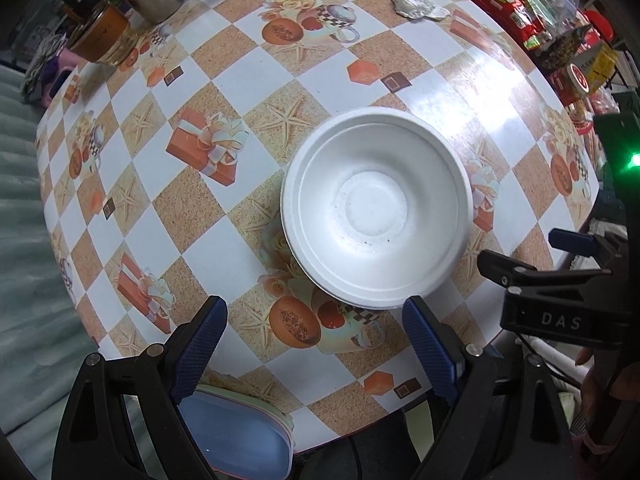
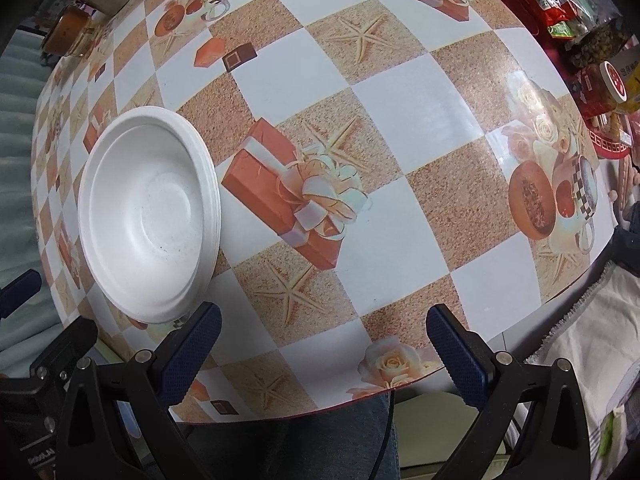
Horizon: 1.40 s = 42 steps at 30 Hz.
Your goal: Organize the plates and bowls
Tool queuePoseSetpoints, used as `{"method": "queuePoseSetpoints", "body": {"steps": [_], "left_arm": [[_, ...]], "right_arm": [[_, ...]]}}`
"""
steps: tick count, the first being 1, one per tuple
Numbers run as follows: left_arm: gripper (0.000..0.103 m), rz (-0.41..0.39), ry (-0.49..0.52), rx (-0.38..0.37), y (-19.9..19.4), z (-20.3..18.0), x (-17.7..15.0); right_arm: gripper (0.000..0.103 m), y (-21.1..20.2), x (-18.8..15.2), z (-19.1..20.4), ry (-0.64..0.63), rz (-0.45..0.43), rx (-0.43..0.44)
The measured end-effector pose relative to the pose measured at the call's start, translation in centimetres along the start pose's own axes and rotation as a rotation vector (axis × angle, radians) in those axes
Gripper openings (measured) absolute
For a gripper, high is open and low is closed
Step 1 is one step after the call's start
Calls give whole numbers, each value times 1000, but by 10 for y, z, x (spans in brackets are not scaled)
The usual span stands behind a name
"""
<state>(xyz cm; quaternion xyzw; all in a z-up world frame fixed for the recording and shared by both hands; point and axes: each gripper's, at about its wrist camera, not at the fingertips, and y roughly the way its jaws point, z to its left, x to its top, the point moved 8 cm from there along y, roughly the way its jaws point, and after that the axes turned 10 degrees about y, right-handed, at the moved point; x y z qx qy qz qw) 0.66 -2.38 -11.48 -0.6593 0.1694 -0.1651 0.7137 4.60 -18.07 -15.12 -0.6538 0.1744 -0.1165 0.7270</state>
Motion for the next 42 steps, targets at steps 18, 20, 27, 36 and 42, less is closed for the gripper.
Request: {"method": "queuePoseSetpoints", "body": {"steps": [18, 20, 27, 36, 42], "left_arm": [[91, -3, -184, -16, 36, 31, 11], [91, -7, -198, -11, 41, 34, 15], [91, 4, -245, 7, 61, 45, 21], [93, 26, -317, -2, 80, 57, 21], [103, 35, -349, -4, 98, 55, 10]], "right_arm": [[103, -9, 44, 30, -116, -1, -61], [103, -10, 51, 39, -134, -4, -61], [103, 0, 73, 74, -228, 16, -89], [103, 22, 87, 97, -274, 42, -120], [103, 33, 97, 99, -294, 57, -129]]}}
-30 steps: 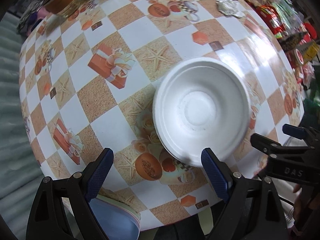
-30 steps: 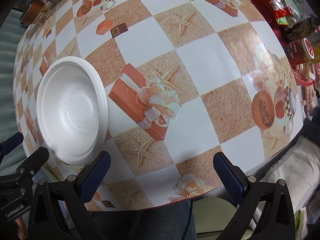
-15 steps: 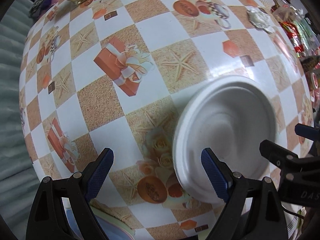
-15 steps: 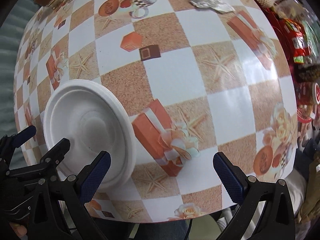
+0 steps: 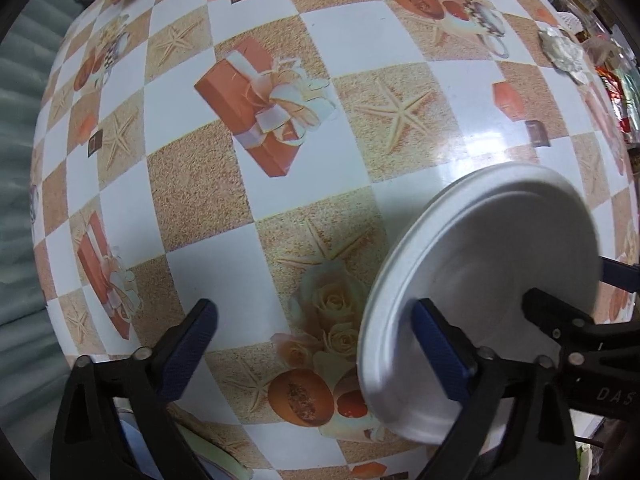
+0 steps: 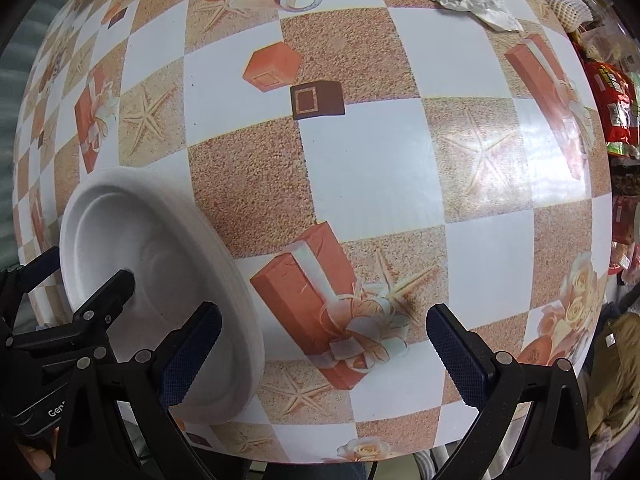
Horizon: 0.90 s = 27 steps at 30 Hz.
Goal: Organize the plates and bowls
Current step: 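Grasp the rim of the white bowl stack with the left gripper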
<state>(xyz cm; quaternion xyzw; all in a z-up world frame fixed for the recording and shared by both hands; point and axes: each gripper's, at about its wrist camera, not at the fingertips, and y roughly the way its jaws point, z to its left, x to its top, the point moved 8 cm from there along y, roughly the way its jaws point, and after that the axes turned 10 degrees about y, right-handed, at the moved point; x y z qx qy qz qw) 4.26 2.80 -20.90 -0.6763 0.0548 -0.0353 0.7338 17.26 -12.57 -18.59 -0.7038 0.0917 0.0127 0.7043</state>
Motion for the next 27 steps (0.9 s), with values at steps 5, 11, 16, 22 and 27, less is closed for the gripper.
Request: {"method": "queuePoseSetpoints", "body": {"steps": [5, 11, 16, 22, 27], "left_arm": [[103, -15, -30, -58, 8, 1, -2], [103, -14, -65, -120, 17, 3, -5], [103, -22, -62, -118, 21, 6, -6], [103, -18, -64, -121, 19, 3, -2], [103, -18, -66, -126, 15, 4, -1]], "right_arm": [[103, 13, 5, 4, 18, 22, 41], [103, 14, 11, 4, 23, 11, 48], [103, 16, -7, -8, 32, -20, 55], [103, 15, -9, -9, 33, -29, 56], [103, 10, -17, -13, 32, -30, 55]]}}
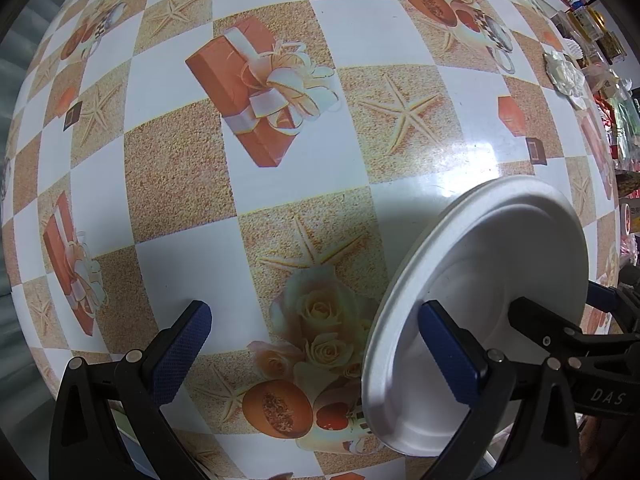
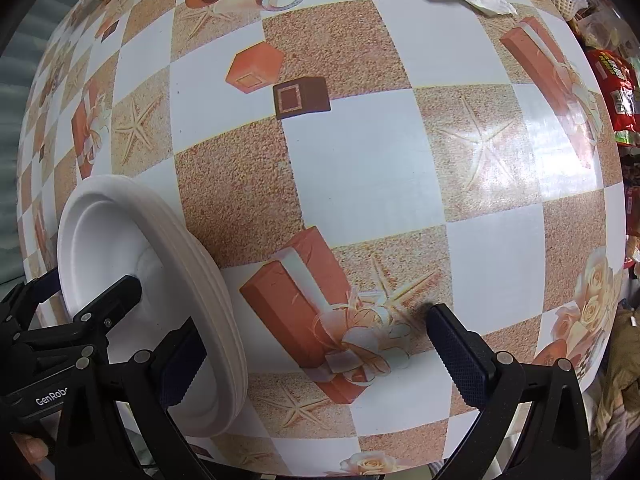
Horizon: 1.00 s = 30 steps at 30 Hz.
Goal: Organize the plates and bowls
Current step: 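Grasp the rim of the white bowl stack with the left gripper, then lift the bowl stack and carry it toward the blue plate stack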
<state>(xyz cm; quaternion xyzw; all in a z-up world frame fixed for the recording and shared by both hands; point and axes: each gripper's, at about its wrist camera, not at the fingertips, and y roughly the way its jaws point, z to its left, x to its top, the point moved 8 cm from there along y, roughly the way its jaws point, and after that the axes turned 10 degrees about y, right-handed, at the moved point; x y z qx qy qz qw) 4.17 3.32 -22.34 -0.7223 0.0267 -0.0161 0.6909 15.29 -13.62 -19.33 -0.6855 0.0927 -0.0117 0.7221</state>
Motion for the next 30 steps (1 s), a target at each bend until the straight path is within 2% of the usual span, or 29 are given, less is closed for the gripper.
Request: {"method": "queuePoseSetpoints", "body": {"steps": [12, 15, 17, 20, 23, 25, 27, 29, 30], "left_arm": [[103, 27, -7, 3, 1, 0, 3], [102, 28, 23, 22, -1, -2, 5], [97, 24, 57, 31, -4, -7, 7], [85, 21, 94, 26, -8, -17, 10], [66, 22, 113, -14, -11, -29, 14], [49, 24, 140, -36, -13, -37, 16], [41, 29, 175, -41, -14, -44, 17], [39, 39, 207, -34, -15, -49, 18], [38, 47, 213, -38, -14, -51, 17]], "right_arm": [[103, 3, 6, 4, -17, 31, -10], [103, 3, 3, 3, -8, 27, -17], [102, 2, 0, 3, -9, 22, -17], [90, -2, -2, 9, -17, 18, 5], [68, -11, -2, 20, -43, 7, 20], [57, -14, -2, 28, -62, 9, 31], [47, -14, -3, 35, -70, 19, 50], [29, -12, -7, 42, -53, 57, 105], [28, -12, -8, 42, -38, 71, 114]]}}
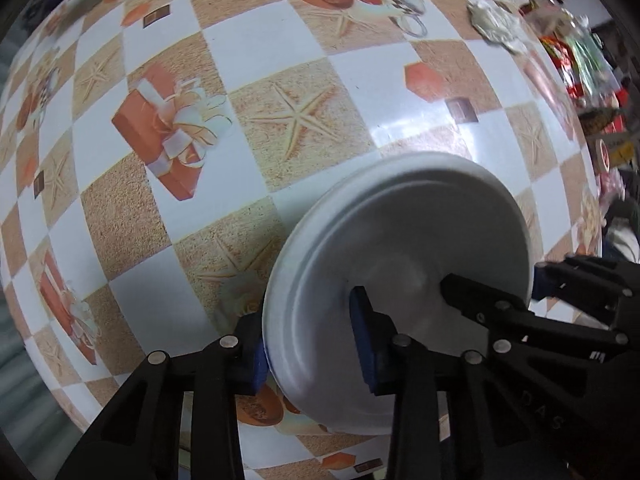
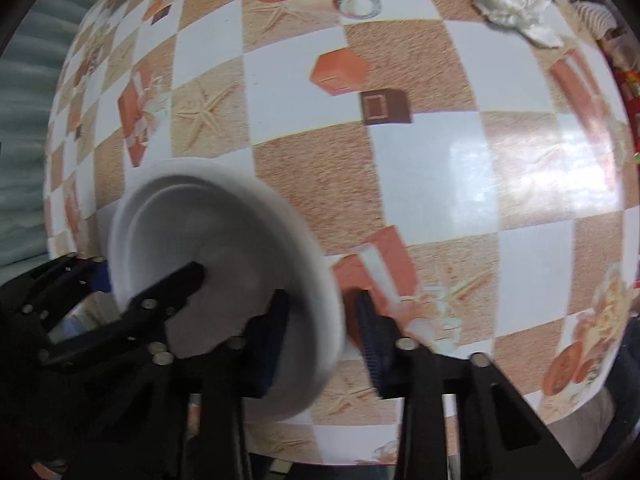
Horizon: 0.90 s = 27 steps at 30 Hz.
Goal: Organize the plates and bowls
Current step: 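Lift the bowl stack and carry it toward the blue plate stack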
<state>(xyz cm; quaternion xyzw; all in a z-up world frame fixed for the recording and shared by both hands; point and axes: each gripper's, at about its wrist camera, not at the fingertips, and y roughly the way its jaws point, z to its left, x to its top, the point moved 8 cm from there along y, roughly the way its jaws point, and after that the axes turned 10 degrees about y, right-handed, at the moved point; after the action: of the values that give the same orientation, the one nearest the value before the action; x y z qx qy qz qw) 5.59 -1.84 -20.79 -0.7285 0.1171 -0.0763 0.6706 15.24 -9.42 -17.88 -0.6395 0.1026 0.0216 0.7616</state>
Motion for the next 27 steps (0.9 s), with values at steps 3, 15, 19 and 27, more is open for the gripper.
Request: {"method": "queuePoseSetpoints", "body": {"steps": [3, 15, 19, 27], "left_arm": [[38, 13, 22, 0, 2, -5, -8], [38, 69, 73, 6, 11, -19, -69], [38, 76, 92, 9, 8, -22, -81], [38, 12, 73, 8, -22, 2, -95]], "right_arm": [[28, 3, -7, 2, 12, 10, -6], [28, 22, -71, 15, 6, 102, -30], [28, 24, -79, 19, 14, 116, -38], [29, 4, -76, 38, -18, 76, -40]]}}
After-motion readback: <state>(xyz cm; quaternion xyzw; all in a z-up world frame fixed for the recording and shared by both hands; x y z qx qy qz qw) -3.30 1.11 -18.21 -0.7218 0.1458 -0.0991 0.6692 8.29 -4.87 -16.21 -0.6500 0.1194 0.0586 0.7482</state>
